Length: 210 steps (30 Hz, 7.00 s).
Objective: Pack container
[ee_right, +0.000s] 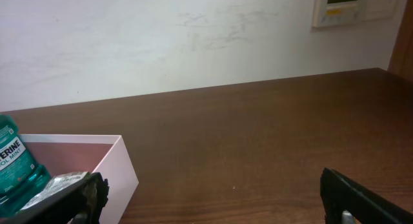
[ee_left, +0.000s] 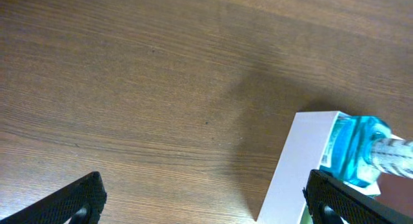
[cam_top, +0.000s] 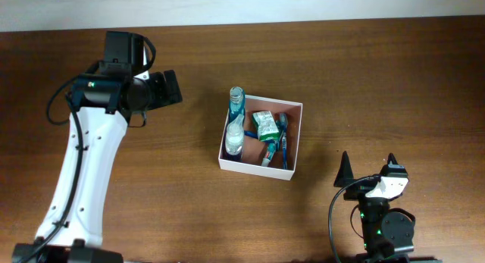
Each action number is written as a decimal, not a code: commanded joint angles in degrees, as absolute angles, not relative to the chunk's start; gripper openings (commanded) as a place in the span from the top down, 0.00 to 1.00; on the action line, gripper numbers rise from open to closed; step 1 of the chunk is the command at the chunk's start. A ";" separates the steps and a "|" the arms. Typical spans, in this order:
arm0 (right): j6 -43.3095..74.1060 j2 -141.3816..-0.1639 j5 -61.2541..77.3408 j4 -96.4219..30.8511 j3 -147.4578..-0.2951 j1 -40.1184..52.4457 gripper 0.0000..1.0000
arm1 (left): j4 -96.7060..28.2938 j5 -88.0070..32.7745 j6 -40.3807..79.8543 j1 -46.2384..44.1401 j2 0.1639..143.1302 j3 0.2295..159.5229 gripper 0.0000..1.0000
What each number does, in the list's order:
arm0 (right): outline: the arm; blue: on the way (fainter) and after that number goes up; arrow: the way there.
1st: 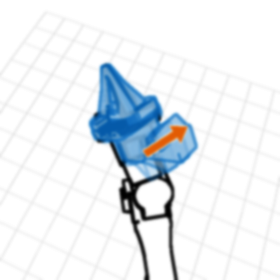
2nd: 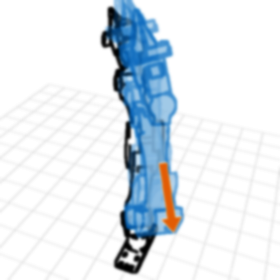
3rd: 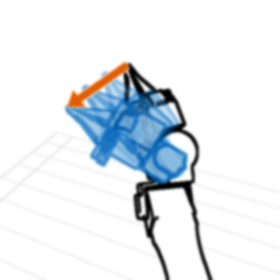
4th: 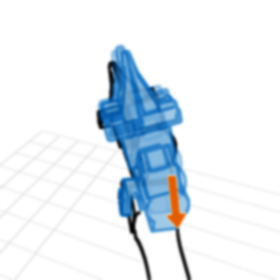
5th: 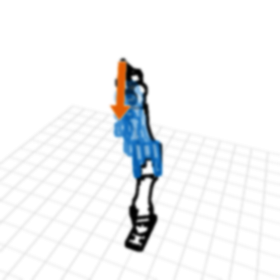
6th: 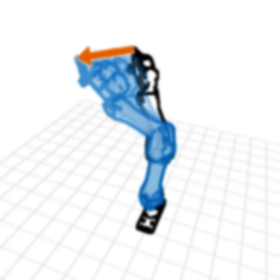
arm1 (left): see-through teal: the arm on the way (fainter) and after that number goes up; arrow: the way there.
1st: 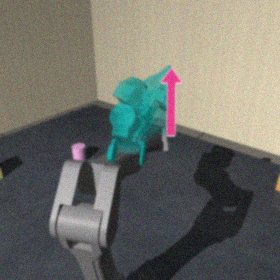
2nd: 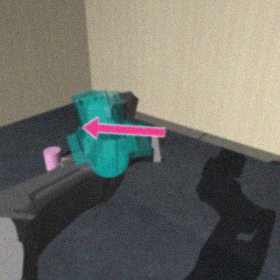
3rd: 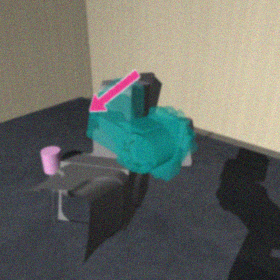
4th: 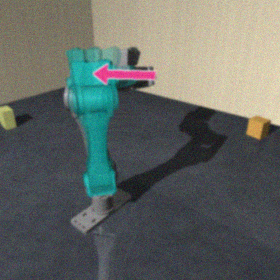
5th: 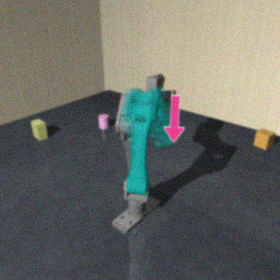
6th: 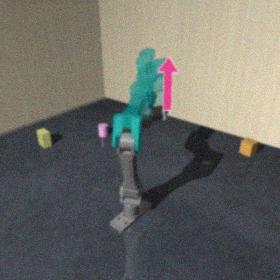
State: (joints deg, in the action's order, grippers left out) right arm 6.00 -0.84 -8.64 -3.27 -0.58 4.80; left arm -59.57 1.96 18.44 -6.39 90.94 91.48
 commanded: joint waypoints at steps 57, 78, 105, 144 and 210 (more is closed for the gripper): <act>6.00 -0.21 -8.14 -3.86 -0.32 4.43 0.02 | -15.33 3.55 17.87 -5.06 0.30 8.38 0.01; 6.02 -0.21 -8.12 -3.84 -0.32 4.43 0.02 | -9.45 4.12 -1.19 -2.98 0.30 2.83 0.01; 6.00 -0.21 -8.14 -3.84 -0.32 4.43 0.02 | -9.45 4.14 -1.15 -2.87 0.30 2.83 0.01; 6.00 -0.21 -8.14 -3.84 -0.32 4.43 0.02 | -9.45 4.14 -1.15 -2.87 0.30 2.83 0.01; 6.00 -0.21 -8.14 -3.84 -0.32 4.43 0.02 | -9.45 4.14 -1.15 -2.87 0.30 2.83 0.01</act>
State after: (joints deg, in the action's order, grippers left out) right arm 6.00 -0.80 -8.40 -3.36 -0.58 4.80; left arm -9.76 3.68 -0.08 -3.29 0.89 3.62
